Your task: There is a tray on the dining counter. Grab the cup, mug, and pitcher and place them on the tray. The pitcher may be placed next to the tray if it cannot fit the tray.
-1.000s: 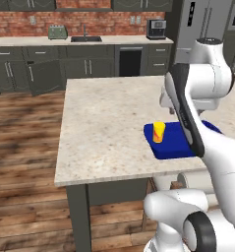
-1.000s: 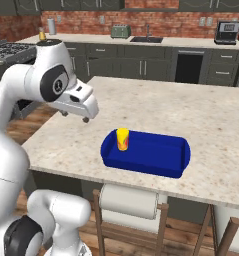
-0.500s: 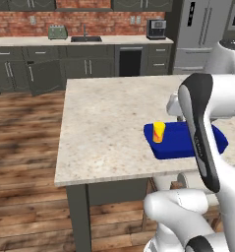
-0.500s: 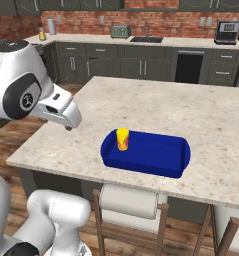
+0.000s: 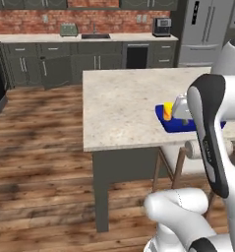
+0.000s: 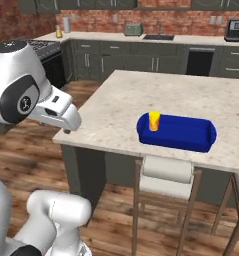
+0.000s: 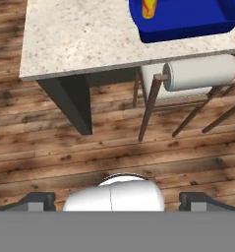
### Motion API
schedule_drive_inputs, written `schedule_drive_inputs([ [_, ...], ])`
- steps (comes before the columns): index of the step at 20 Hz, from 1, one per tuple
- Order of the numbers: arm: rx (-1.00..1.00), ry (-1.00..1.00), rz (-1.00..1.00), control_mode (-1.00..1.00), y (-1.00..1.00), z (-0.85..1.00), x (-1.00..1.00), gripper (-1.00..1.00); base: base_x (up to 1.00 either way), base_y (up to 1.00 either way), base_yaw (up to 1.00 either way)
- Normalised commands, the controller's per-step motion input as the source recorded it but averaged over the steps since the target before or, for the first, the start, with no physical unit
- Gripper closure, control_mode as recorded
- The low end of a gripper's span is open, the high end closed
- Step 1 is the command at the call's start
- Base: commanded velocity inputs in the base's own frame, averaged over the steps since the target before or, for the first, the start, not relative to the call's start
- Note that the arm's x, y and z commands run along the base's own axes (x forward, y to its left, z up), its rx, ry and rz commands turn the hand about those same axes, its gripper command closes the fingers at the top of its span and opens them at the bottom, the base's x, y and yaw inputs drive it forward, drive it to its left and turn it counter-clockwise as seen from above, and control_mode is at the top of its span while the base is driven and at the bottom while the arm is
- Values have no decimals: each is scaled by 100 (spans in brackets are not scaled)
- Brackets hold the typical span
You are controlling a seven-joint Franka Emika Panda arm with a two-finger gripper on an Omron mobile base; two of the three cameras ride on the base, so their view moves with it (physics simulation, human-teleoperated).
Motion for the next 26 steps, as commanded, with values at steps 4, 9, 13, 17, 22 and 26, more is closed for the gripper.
schedule_drive_inputs([
  [4, 0, 0, 0, 100, 0, 0, 0, -100, -68, 100, 9],
  [9, 0, 0, 0, 100, 0, 0, 0, -100, -2, 100, 7],
  [13, 0, 0, 0, 100, 0, 0, 0, -100, 3, 100, 4],
  [17, 0, 0, 0, 100, 0, 0, 0, -100, 40, 100, 2],
  [22, 0, 0, 0, 100, 0, 0, 0, -100, 90, 100, 0],
  [26, 0, 0, 0, 100, 0, 0, 0, -100, 100, 82, -2],
])
